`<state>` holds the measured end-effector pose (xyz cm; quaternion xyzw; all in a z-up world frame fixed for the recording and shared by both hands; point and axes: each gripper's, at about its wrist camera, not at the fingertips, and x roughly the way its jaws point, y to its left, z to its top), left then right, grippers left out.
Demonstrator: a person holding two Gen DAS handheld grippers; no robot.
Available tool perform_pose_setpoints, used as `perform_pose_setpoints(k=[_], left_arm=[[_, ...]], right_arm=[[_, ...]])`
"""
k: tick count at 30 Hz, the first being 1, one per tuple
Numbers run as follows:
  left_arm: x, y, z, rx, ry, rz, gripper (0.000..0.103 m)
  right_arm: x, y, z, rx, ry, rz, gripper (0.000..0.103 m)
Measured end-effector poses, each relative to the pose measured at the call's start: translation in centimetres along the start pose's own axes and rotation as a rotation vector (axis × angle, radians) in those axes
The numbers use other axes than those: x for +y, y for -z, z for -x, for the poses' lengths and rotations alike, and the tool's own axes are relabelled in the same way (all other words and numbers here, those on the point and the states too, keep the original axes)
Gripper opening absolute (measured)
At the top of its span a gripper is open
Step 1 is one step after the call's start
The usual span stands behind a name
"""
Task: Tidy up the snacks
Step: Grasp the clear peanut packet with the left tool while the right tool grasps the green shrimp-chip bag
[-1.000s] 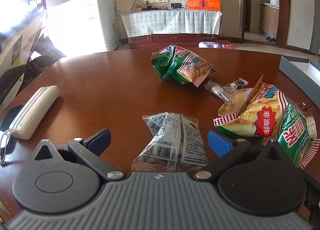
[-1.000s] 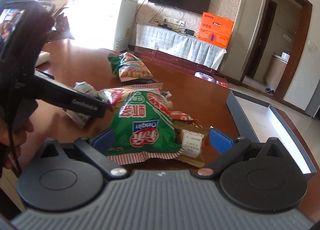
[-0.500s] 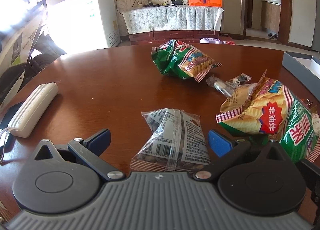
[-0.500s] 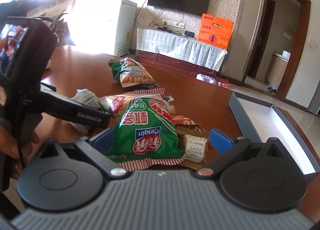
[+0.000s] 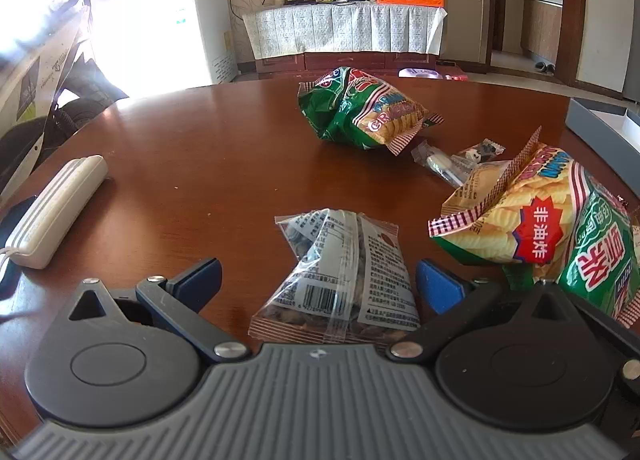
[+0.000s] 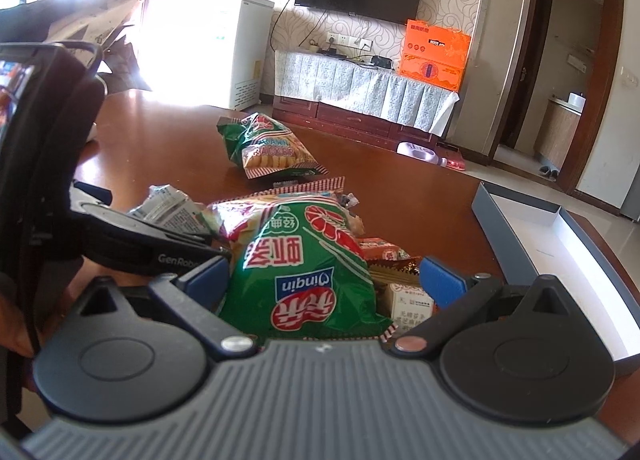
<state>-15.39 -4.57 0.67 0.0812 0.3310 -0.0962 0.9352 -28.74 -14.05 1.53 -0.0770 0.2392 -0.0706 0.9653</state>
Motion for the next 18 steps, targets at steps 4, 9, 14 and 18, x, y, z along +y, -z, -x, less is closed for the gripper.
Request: perform_pose_setpoints(k=[4, 9, 14, 18], left_arm=[[-0.16, 0.07, -0.19, 0.003, 0.005, -0.011, 0.103], [-0.11, 0.18, -0.31, 0.010, 0.005, -0.012, 0.103], [0.07, 0.24, -0.48, 0.022, 0.008, 0.001, 0.103], [0.22, 0.27, -0.65, 0.032, 0.016, 0.009, 0.103]], right_arm=[[-0.01, -0.03, -0.12, 0.006, 0.010, 0.014, 0.103], [-0.33, 0.01, -0.19, 0.016, 0.024, 0.015, 0.102], [-0.34, 0.06, -0.21, 0.024, 0.022, 0.011, 0.103], [-0.30, 0.06, -0.02, 0.012, 0.024, 0.018, 0.103]])
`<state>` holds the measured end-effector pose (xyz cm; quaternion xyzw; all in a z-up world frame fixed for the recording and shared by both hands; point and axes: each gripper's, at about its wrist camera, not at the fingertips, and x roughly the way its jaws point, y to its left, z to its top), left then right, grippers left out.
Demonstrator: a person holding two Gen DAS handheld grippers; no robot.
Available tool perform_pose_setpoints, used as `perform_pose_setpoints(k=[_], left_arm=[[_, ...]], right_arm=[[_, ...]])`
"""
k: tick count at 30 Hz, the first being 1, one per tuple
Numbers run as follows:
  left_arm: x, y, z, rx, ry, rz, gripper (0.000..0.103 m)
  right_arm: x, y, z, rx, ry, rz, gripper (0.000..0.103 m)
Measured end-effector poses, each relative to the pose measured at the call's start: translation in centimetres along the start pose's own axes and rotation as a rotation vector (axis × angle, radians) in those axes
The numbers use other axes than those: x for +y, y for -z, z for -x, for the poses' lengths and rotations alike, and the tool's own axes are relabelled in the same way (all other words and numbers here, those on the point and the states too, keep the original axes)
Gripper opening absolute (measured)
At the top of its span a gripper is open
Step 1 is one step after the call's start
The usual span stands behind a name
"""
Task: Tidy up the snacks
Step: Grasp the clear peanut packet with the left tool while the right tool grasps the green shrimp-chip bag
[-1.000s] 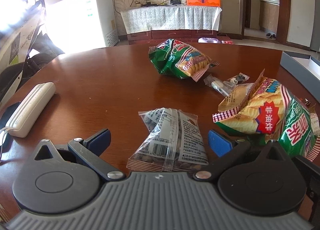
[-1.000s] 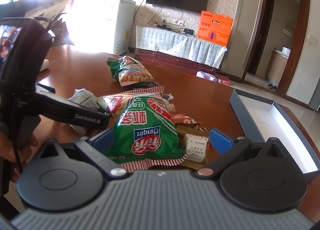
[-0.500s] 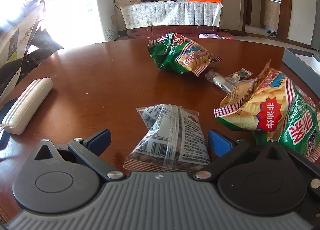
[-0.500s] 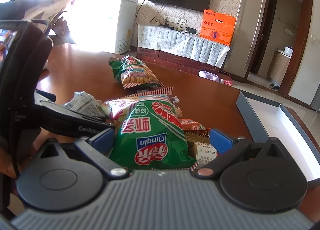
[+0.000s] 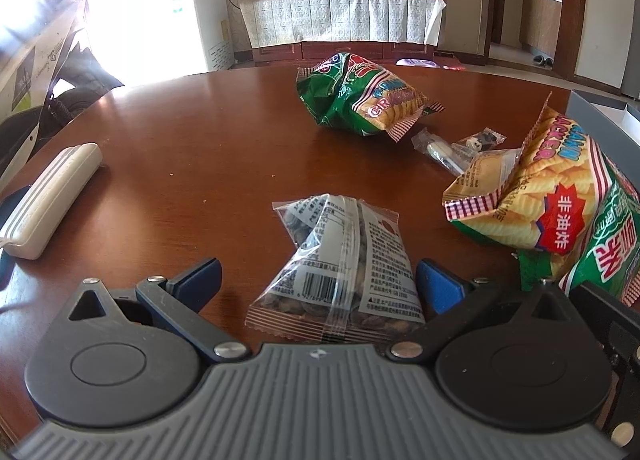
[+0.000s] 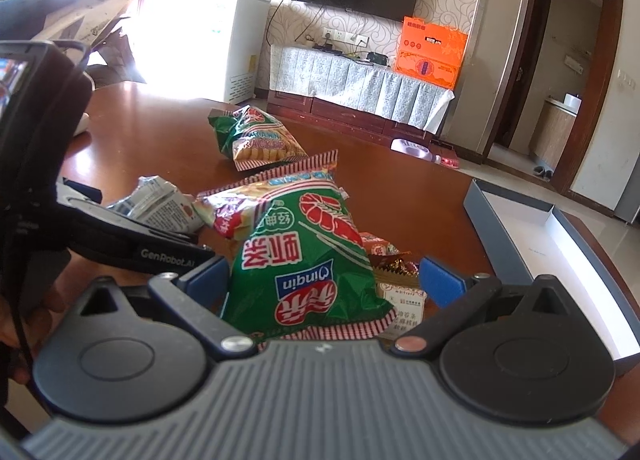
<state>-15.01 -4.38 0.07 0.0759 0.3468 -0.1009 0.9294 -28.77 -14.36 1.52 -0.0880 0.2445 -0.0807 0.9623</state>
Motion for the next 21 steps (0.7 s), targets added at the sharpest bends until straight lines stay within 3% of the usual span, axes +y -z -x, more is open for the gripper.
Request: perform_pose_setpoints(k=[7, 16, 17, 19, 21], left_arm=[[0.9, 0.0, 0.0, 0.005, 0.031, 0.031, 0.103], [1.2, 0.2, 0.4, -0.009, 0.053, 0.015, 0.103], [1.0, 0.2, 0.4, -0.013, 0.061, 0.009, 0.098], [0.7, 0.2, 0.4, -0.016, 0.080, -0.014, 0.083], [0.7, 0.2, 0.4, -0.016, 0.097, -0.008, 0.080]], right_arm=[[-0.2, -0.2, -0.3, -0.009, -0.013, 0.006, 0.103], [-1.3, -0.6, -1.2, 0.010, -0.101, -0.041, 0.102], [-1.5, -0.6, -1.2, 0.016, -0.116, -0.057, 0.102], [-1.8, -0.5, -1.2, 0.026, -0.132, -0.069, 0.087], [-2.2, -0.6, -1.3, 0.038, -0.155, -0.093, 0.073]])
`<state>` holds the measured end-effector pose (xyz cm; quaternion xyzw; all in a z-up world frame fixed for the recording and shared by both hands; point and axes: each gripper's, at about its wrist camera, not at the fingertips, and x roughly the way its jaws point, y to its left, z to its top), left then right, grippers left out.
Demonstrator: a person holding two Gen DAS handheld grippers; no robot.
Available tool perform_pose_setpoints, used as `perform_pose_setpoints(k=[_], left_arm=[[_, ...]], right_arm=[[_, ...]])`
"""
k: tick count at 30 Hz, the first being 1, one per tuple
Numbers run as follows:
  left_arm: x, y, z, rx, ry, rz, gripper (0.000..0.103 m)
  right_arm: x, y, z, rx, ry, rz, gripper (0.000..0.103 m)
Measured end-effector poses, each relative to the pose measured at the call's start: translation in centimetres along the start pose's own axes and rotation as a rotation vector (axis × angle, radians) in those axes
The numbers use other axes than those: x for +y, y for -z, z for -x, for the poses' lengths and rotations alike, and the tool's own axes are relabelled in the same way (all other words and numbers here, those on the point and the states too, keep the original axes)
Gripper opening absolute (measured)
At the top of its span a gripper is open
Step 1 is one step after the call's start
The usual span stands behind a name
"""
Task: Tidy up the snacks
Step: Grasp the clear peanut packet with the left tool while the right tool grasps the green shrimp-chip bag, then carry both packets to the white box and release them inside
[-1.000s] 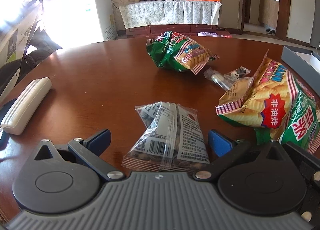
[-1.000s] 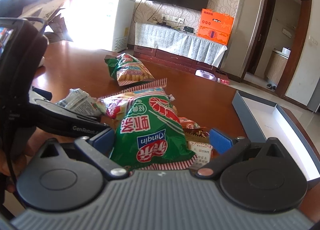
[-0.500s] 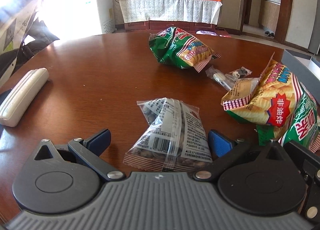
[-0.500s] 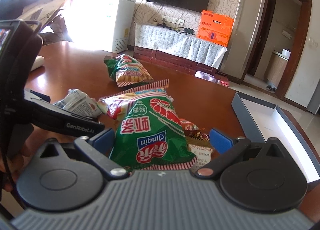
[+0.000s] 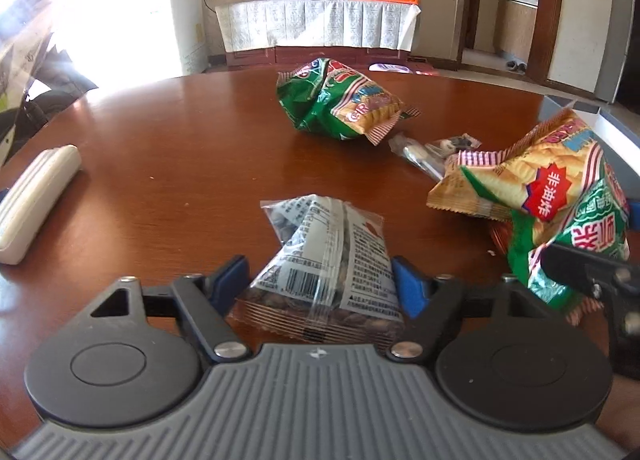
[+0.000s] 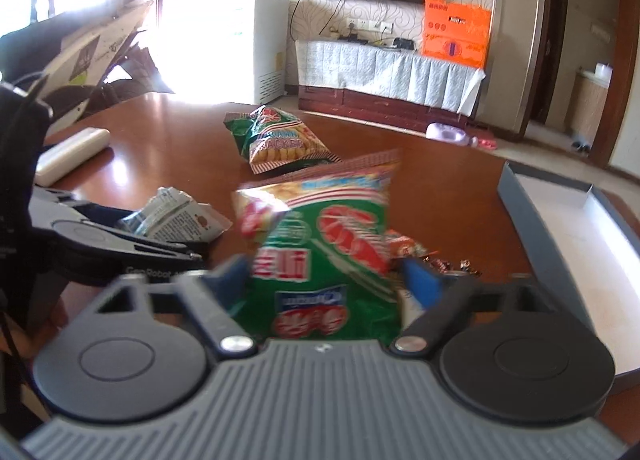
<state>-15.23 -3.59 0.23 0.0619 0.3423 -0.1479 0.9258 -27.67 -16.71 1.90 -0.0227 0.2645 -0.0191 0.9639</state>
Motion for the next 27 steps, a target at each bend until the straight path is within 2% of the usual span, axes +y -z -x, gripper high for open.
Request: perform_pose_setpoints(k=[4, 12, 19, 27], left_arm=[[0.1, 0.1, -0.1, 0.001, 0.006, 0.000, 0.080], [0.1, -0.1, 0.4, -0.018, 0.003, 0.008, 0.078], [-0.4, -0.8, 1.3, -0.062, -0.005, -0.004, 0.077], [-1.9, -2.0, 2.5, -0.111, 0.009, -0.027, 0.077]], right_arm=[[-0.7, 0.0, 0.2, -0.001, -0.001, -0.035, 0.072], [-2.5, -0.5, 1.9, -0.082, -0.008, -0.109, 0.072], [-2.1, -0.7, 2.6, -0.101, -0.044, -0.088, 0.072], [-2.8, -1.2, 4.1, -0.155, -0.032, -0.074, 0.072]])
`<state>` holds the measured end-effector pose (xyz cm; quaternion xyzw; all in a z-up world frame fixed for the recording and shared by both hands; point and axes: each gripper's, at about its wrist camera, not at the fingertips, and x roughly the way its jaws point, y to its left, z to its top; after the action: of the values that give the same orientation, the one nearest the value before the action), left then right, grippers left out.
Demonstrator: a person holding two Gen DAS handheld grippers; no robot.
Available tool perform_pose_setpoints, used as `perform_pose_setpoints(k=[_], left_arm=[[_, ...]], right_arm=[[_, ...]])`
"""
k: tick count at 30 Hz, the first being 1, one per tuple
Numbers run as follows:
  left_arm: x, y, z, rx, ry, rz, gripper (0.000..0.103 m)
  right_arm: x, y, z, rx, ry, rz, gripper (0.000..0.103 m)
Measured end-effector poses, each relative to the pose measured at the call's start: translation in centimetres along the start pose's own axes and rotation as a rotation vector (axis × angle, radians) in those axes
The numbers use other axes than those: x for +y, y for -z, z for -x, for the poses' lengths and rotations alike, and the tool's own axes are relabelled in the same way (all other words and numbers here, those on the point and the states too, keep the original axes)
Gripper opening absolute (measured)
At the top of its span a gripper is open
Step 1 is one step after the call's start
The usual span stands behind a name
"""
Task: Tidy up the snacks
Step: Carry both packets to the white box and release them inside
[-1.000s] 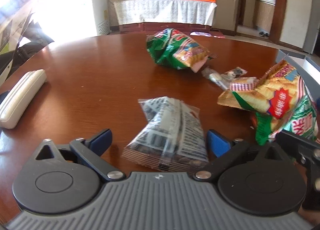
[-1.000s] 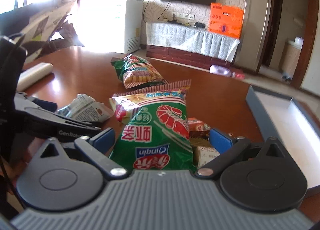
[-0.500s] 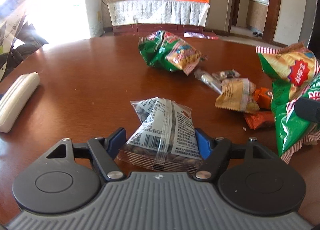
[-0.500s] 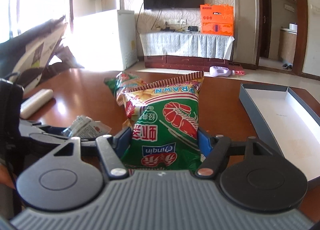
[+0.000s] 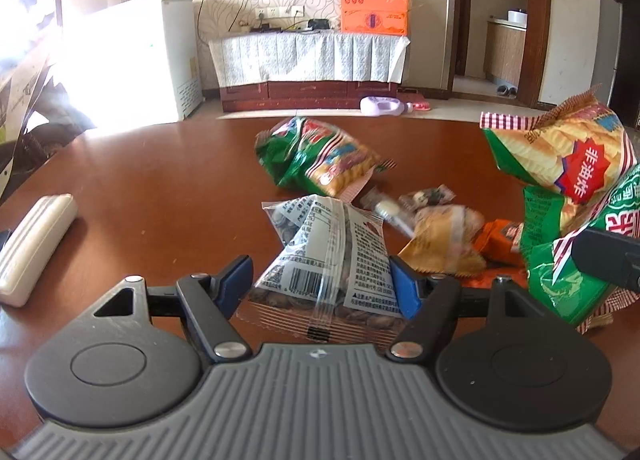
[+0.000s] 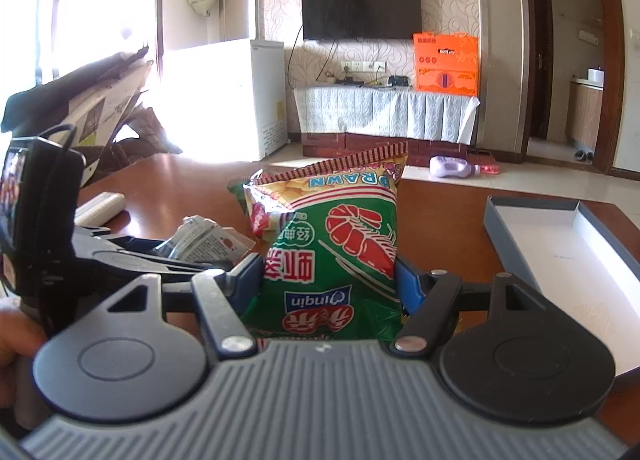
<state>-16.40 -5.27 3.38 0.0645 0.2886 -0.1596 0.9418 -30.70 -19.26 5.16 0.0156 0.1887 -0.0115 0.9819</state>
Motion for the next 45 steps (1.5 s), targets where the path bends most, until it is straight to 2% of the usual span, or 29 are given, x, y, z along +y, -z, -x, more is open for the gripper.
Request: perform_pose_setpoints(k=[9, 19, 31, 37, 41, 45], left_arm=[[-3.2, -1.7, -0.2, -0.024, 0.036, -0.036, 0.077], [-7.6, -3.8, -2.7, -0.034, 0.078, -0.038, 0.077], [-15.5, -6.1, -3.8, -0.069, 0.199, -0.044, 0.077], [-20.6, -7.1, -5.2, -0.102, 0.225, -0.136, 0.077], [-24.6, -7.7, -7.2, -0.073, 0.249, -0.170, 0.077], [-28.0, -8.3, -9.7, -0.018, 0.277, -0.156, 0.077]], right_arm=[[-1.2, -0.8, 0.8, -0.039, 0.035, -0.001, 0.072], [-4.3, -1.7, 0.8, -0.057, 0.102, 0.004, 0.072], [-10.3, -1.1, 2.3, -0.081, 0.205, -0.119, 0.072], [-13.2, -0.7, 2.7, -0.080, 0.265, -0.157, 0.072], [-15.5, -0.2, 3.0, -0.059, 0.336, -0.190, 0.072], [-18.4, 0.9, 2.7, 0.008, 0.410, -0.282, 0.072]])
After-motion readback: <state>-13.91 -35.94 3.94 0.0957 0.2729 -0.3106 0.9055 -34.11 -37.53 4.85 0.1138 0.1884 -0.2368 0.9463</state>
